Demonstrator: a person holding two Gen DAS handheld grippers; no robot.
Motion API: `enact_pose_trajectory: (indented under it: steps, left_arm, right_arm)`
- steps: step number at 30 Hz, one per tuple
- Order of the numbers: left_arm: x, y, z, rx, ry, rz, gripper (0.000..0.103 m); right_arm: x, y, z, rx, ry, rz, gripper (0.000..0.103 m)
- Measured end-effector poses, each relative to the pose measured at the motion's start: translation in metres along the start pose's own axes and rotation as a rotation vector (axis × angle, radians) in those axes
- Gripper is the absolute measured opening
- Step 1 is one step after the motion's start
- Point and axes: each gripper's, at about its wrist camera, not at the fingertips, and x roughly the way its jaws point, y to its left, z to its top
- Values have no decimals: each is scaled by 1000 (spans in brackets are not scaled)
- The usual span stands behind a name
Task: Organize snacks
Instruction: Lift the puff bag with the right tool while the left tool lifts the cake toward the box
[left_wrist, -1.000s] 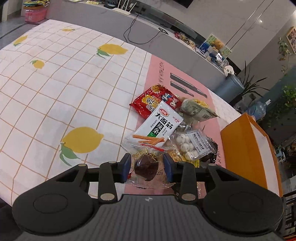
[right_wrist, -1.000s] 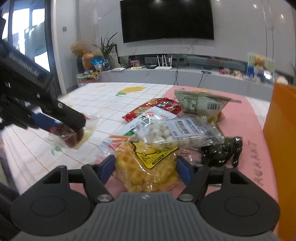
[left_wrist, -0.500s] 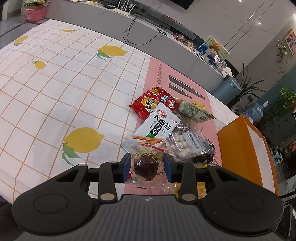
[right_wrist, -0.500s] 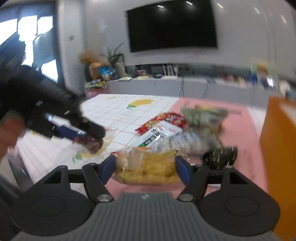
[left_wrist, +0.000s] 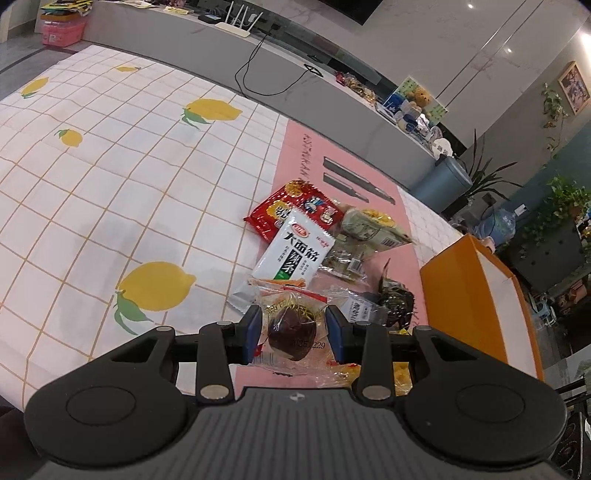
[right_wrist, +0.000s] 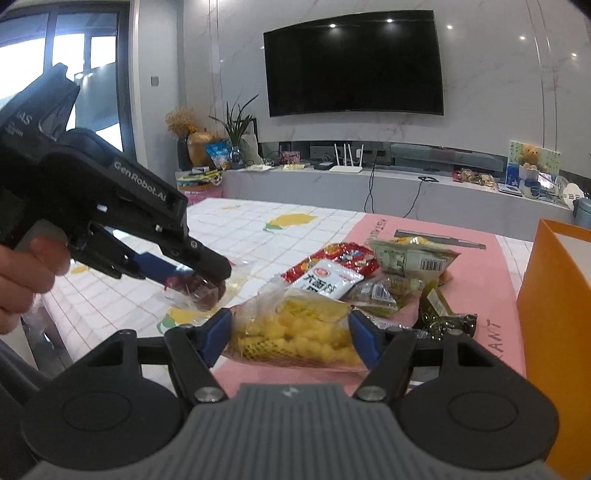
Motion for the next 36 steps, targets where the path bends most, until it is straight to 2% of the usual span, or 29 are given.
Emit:
enact_pose_trajectory:
  steps: [7,15,19,22,25,30,36]
  left_arm:
    - [-13,-20,6,52,-67,10,42]
    - [-33,-56,2,172,-122,31,42]
    - [-42,-74,-1,214,-137,16,42]
    - [-48,-87,-5,223,-135,8,42]
    - [-53,-103,-9,247,-138,-31,42]
    - [-52,-138,-14,290,-142,-84,42]
    - [-31,-177,-25,312,-104,-158,42]
  right_arm:
    - [-17,2,14,-8,-62,-2,67]
    - [-48,-24,38,74,-157,-38,67]
    - [-73,-50,45,147,-217,-97,67]
    - [-100,-73,51,211,-305,-161,67]
    - [-126,-91,57,210,-349,-242,67]
    - [-148,-137,56,284,-290,-307,67]
    - [-142,-178,39,401,-176,-388,67]
